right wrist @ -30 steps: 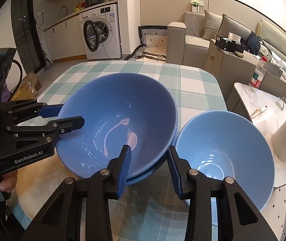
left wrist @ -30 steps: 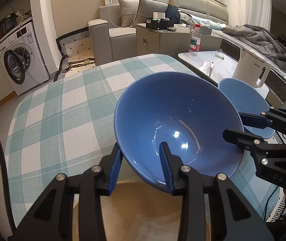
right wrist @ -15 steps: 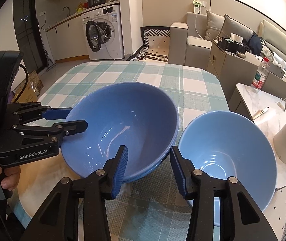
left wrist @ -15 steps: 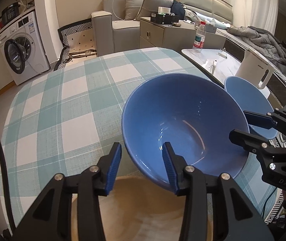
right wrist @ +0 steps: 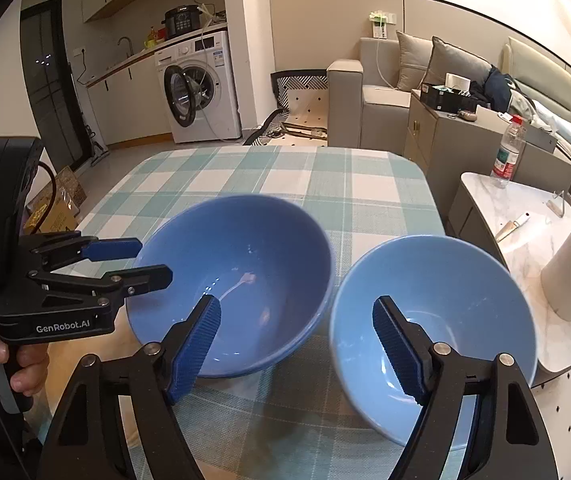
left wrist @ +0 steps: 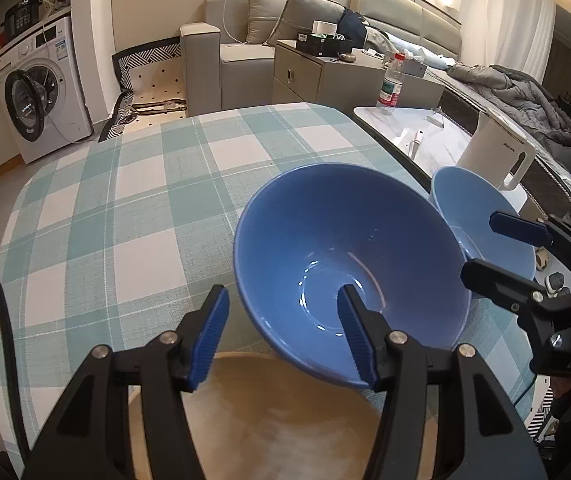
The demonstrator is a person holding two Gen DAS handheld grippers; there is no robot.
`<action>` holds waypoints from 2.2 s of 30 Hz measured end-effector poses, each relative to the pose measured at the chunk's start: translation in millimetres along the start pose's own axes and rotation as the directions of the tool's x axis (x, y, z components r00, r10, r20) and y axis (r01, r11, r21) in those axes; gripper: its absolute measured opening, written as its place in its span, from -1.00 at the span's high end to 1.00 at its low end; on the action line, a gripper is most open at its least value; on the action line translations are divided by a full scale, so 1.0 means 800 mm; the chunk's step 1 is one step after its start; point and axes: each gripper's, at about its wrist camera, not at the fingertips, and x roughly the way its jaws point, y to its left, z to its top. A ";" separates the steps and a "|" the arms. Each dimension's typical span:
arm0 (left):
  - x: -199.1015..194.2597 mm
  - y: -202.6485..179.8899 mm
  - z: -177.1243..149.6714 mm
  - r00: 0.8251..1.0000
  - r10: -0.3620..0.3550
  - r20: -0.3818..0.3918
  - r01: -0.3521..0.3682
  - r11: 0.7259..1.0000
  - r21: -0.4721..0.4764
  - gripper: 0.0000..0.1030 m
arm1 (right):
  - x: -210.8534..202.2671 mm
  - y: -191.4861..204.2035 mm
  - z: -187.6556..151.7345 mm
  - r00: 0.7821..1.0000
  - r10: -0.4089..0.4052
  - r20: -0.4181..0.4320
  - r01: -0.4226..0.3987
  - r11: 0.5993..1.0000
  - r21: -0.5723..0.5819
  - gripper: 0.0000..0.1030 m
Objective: Organize plates and bowls
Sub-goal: 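Withdraw both grippers and move them toward the remaining light blue bowl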
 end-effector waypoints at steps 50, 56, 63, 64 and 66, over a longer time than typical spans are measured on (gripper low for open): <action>-0.004 -0.145 0.001 0.979 -0.206 0.000 0.205 0.974 0.099 -0.98 | -0.109 -0.148 -0.055 0.979 -0.191 0.071 0.176 0.969 0.175 -0.97; -0.004 -0.161 0.000 0.967 -0.254 -0.012 0.254 0.963 0.091 -0.95 | -0.115 -0.160 -0.062 0.975 -0.209 0.068 0.193 0.962 0.195 -0.97; -0.004 -0.178 -0.002 0.956 -0.293 -0.033 0.295 0.950 0.100 -0.77 | -0.119 -0.167 -0.067 0.973 -0.219 0.066 0.201 0.956 0.212 -0.97; -0.004 -0.180 -0.002 0.955 -0.296 -0.036 0.298 0.949 0.100 -0.68 | -0.119 -0.167 -0.068 0.974 -0.218 0.068 0.199 0.957 0.213 -0.97; -0.003 -0.184 -0.003 0.950 -0.309 -0.045 0.312 0.945 0.097 -0.62 | -0.120 -0.167 -0.068 0.974 -0.214 0.069 0.196 0.957 0.213 -0.97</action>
